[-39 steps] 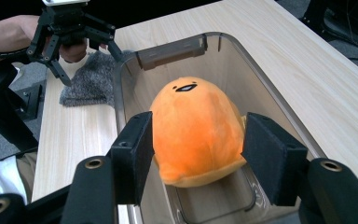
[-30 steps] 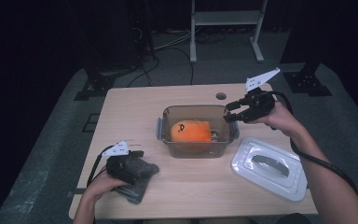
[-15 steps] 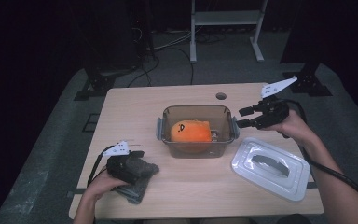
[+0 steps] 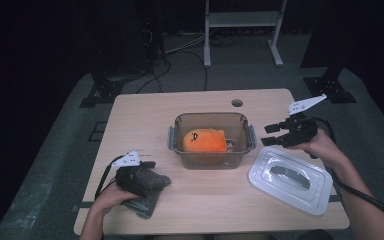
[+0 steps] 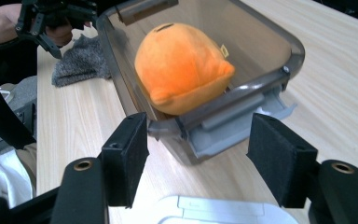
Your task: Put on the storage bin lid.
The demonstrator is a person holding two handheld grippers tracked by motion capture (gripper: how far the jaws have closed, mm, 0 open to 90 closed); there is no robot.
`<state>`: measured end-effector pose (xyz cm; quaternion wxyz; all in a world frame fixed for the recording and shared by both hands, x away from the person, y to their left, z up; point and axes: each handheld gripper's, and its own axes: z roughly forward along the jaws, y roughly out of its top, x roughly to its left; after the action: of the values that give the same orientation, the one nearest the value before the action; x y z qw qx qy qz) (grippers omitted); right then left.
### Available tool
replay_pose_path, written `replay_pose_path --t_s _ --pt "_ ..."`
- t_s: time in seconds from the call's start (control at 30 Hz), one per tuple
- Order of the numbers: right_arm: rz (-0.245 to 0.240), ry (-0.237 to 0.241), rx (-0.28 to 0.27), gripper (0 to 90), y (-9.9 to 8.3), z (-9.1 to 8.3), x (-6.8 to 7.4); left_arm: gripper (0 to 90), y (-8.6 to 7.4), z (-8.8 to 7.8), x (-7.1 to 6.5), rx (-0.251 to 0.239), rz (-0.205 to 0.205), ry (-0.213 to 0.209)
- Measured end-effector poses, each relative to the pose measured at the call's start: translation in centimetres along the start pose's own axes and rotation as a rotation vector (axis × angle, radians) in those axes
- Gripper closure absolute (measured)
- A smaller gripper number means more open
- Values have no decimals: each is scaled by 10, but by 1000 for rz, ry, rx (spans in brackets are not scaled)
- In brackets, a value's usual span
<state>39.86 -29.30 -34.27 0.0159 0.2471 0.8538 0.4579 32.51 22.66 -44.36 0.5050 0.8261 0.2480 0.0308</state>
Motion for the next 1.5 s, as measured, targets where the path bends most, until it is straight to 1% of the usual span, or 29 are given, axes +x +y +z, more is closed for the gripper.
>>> replay_pose_path --t_s 0.33,0.57,0.7,0.8,0.83,0.97,1.5 --pt "27 -4 0 334 -18 -1 -1 22 0 0 -1 4 1 3" --pt "62 -8 7 325 -37 -2 -3 22 1 0 -1 4 4 5" --pt "74 -10 6 321 -45 -2 -4 22 1 0 -1 5 5 6" --pt "78 -12 1 318 -49 -2 -5 22 1 0 -1 5 3 7" --pt "88 -13 0 315 -50 -3 -5 22 1 0 -1 4 2 7" --pt "92 -17 0 312 -55 -4 -5 23 1 0 -1 3 1 8" --pt "124 -24 -41 307 -70 -6 -7 22 0 0 -1 3 -3 6"
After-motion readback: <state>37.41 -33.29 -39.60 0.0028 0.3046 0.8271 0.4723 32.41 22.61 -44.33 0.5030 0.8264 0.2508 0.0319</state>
